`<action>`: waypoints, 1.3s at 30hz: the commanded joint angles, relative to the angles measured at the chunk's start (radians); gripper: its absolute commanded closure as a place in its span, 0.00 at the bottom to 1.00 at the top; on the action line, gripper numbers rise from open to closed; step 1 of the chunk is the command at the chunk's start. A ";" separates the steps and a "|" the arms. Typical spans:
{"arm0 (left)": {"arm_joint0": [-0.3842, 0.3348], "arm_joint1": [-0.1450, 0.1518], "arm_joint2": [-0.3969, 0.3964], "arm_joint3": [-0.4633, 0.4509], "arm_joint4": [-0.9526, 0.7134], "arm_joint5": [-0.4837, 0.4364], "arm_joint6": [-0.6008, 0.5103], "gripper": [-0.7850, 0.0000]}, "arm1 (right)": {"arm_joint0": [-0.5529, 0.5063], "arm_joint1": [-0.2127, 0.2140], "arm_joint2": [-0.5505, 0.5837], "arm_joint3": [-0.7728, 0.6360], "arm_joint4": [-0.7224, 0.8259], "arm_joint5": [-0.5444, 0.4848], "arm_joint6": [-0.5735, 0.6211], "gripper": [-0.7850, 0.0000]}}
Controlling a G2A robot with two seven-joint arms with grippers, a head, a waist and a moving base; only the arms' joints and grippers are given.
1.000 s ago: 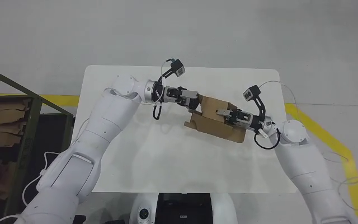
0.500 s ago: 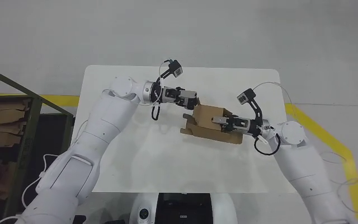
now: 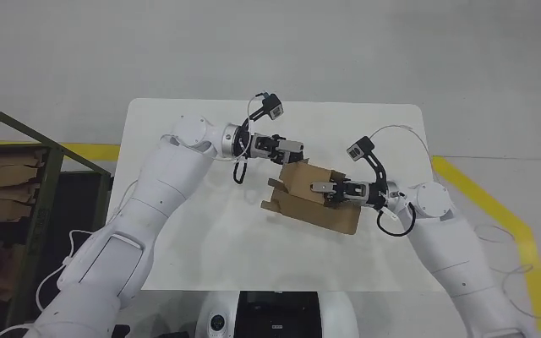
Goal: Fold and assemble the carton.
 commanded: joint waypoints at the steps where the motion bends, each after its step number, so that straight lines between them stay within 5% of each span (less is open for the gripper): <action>1: -0.003 -0.001 0.001 0.004 -0.002 -0.002 -0.004 0.00 | 0.002 -0.001 -0.002 0.003 0.007 -0.001 0.003 1.00; 39: -0.018 -0.013 -0.001 0.050 -0.002 -0.008 -0.014 0.00 | 0.015 -0.013 -0.020 0.028 0.028 -0.017 0.018 1.00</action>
